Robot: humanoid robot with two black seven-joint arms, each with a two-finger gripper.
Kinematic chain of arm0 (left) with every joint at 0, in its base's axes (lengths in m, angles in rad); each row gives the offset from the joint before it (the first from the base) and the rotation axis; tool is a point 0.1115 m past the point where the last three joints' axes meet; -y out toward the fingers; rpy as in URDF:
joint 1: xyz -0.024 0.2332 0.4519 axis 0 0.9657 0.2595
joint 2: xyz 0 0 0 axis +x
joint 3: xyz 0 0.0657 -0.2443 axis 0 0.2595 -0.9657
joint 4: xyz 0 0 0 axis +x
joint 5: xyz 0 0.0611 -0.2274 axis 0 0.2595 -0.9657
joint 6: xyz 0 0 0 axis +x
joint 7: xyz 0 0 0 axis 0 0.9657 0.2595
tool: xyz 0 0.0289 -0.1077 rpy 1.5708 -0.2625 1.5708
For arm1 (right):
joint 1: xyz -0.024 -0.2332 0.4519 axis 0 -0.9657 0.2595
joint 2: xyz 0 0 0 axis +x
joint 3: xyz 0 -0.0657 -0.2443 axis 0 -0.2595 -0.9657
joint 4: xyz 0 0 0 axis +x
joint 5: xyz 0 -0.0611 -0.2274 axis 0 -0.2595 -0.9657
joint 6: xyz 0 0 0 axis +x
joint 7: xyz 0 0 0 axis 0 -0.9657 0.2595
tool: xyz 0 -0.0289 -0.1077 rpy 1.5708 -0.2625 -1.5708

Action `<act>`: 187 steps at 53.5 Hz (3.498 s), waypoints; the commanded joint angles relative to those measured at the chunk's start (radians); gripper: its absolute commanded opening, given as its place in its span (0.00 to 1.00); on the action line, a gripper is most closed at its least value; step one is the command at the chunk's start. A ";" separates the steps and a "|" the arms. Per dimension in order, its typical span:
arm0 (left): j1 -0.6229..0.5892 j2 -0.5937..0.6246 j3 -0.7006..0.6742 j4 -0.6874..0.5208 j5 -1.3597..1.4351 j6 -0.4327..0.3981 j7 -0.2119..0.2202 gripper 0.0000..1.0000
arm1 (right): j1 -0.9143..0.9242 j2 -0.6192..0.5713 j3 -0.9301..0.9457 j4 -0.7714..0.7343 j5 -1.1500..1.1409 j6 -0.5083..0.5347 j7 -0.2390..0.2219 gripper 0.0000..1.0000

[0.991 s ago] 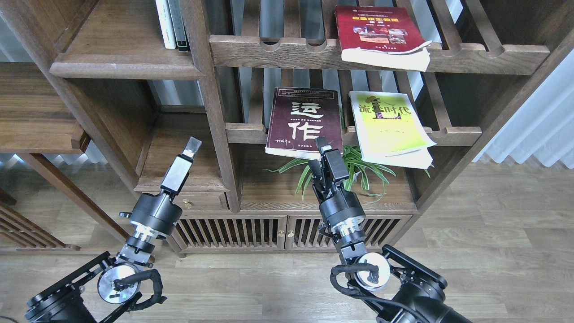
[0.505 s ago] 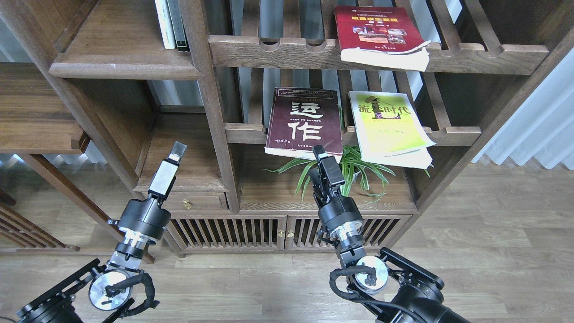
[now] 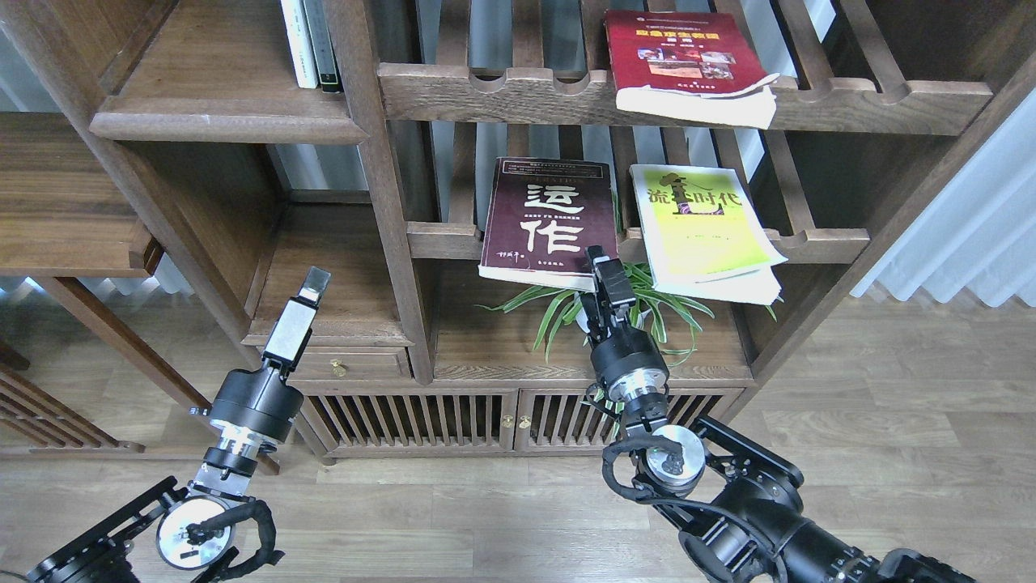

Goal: Organize books on shelf
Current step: 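Move the right gripper toward the bottom edge of the maroon book, then pull the maroon book off the shelf with the right gripper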

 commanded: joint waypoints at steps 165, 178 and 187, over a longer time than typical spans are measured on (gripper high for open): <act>-0.003 -0.018 0.030 0.126 -0.153 0.000 0.000 0.99 | -0.156 -0.202 -0.033 0.224 0.002 0.234 -0.136 0.03; -0.003 -0.012 0.055 0.104 -0.262 0.000 0.099 0.98 | -0.257 -0.285 -0.045 0.383 -0.043 0.234 -0.137 0.03; -0.011 0.049 0.139 0.070 -0.380 0.000 0.165 0.98 | -0.311 -0.298 -0.051 0.389 -0.107 0.234 -0.137 0.03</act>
